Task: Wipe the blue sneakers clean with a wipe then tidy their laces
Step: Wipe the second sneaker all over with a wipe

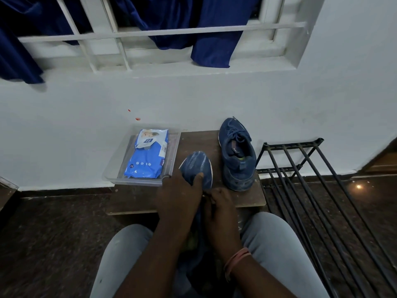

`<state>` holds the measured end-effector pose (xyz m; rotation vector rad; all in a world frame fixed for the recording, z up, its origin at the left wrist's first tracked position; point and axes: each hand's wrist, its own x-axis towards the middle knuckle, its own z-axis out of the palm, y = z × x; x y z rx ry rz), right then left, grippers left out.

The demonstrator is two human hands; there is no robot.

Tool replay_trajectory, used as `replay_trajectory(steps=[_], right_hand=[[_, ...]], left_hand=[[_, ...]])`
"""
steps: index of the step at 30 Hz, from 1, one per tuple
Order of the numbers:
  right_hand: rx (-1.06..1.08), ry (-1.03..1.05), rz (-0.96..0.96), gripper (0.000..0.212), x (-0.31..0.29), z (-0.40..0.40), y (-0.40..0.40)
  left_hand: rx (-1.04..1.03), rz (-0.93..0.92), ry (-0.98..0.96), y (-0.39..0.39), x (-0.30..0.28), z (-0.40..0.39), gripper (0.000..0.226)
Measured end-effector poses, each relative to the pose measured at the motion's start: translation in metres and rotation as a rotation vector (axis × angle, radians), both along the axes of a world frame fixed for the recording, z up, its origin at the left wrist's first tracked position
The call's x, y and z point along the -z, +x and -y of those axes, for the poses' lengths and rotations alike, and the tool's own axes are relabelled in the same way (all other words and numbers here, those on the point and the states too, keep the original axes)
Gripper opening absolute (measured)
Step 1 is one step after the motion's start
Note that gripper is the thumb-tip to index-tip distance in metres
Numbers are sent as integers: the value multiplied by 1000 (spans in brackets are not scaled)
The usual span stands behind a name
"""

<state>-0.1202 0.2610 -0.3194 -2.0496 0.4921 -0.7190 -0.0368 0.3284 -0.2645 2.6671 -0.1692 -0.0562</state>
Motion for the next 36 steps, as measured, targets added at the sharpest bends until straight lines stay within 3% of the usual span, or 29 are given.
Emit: replay_trajectory(steps=[6,11,15,20,30,36], right_hand=[[-30,100,12,22,5,5,-7],[137,270,-1,14,7,25,2],[146,99,-12,9,-1,34,14],[90,-123,-106,8,3,42,27],[93,-175,-207,14,1,42,39],[-78,-249,-288,16,-5,17,21]], left_hand=[[105,59,22,15,11,0,52],[205,12,-65,26,19,-11,42],[242,-70,-130,39,17,-22,44],[233,9,-139,31,22,-22,44],[118,88,-223,25,40,-23,55],[123,59,-311,29,45,-23,47]])
